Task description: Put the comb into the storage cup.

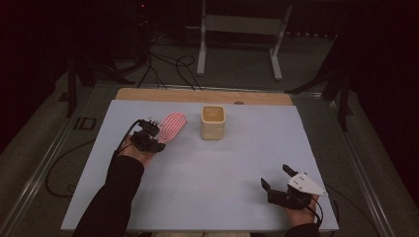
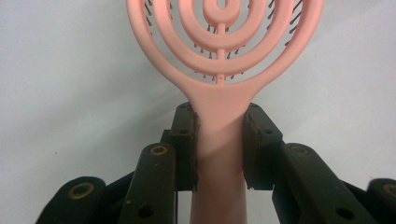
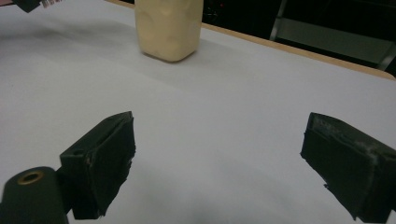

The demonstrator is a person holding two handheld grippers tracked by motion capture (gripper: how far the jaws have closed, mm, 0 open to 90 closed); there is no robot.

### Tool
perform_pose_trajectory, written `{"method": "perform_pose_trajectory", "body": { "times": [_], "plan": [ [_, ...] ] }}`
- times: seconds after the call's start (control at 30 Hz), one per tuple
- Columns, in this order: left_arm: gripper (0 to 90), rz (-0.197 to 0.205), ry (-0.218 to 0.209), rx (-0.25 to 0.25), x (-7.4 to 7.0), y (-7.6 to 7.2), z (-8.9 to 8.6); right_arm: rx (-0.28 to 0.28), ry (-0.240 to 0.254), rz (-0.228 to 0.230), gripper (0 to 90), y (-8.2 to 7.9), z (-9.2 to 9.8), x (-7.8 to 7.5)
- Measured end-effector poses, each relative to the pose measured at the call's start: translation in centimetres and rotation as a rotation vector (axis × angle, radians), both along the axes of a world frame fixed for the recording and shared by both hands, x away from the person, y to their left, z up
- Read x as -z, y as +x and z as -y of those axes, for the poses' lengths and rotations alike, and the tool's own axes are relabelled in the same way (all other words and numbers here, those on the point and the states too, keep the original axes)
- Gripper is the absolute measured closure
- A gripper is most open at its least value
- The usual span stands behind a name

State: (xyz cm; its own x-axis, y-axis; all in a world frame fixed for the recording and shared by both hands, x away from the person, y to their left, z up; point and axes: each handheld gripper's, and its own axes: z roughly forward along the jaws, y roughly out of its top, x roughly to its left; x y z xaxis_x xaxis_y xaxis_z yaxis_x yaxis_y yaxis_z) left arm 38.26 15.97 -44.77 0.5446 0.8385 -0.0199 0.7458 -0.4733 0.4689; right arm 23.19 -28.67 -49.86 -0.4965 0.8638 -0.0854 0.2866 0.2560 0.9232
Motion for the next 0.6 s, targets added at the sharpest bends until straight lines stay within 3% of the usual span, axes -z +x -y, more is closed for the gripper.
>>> {"method": "perform_pose_trajectory", "body": {
  "times": [0.27, 0.6],
  "plan": [
    [69.9, 0.032, -0.035, -0.012, -1.0, -0.2, -0.4, -0.002, -0.004, -0.011, 9.7, 0.1, -0.2, 0.2],
    [69.9, 0.094, -0.035, 0.006, -1.6, -1.0, -0.1, 0.003, 0.045, -0.025, 9.7, 0.4, 0.2, 0.2]
  ]
}}
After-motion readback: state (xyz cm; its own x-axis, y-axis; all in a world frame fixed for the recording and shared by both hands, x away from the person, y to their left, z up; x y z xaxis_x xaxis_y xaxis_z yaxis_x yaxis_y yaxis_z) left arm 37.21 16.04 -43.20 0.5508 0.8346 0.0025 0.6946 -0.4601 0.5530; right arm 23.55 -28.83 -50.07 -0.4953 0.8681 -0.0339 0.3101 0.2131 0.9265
